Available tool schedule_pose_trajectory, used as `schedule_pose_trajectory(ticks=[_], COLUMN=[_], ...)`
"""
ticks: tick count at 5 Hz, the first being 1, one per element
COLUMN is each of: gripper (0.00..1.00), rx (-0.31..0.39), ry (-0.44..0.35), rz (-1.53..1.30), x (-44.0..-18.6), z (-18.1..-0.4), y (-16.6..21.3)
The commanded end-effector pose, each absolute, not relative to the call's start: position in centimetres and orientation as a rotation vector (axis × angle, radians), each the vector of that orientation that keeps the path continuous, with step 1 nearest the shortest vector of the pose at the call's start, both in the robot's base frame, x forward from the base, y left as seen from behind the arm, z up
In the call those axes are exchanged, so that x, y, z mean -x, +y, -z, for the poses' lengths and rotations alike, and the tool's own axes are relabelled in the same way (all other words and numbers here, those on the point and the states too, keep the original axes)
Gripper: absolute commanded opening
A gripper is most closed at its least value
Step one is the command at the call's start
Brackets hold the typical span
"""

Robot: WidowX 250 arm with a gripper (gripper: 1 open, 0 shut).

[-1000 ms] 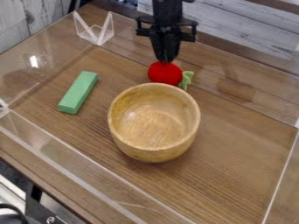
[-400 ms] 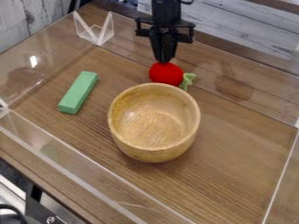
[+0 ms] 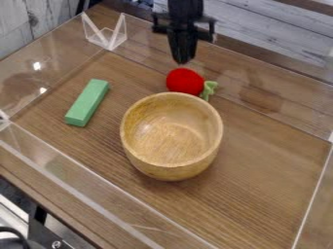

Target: Move the red object to the left side of the table

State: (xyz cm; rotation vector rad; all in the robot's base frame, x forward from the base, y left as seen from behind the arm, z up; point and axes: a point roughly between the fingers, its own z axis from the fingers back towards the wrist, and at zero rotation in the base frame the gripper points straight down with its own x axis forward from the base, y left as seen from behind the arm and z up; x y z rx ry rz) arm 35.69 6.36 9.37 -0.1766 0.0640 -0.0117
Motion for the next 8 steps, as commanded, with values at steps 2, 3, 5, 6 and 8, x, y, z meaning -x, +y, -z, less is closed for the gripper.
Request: schedule_pose_trajectory(ticks=[2, 3, 5, 6, 8], gripper=[1.0, 1.0, 0.0, 0.0, 1.0], rx=[0.167, 0.17, 0.168, 0.181, 0.194], ry=[0.016, 0.043, 0.057, 0.025, 0.011], rz=[0.118, 0.119, 0.145, 0.167, 0.197], x=[-36.2, -35.8, -35.5, -35.5, -35.4], z=[-10.5, -8.9, -8.6, -11.2, -12.4], y=[5.5, 5.6, 5.5, 5.8, 6.7])
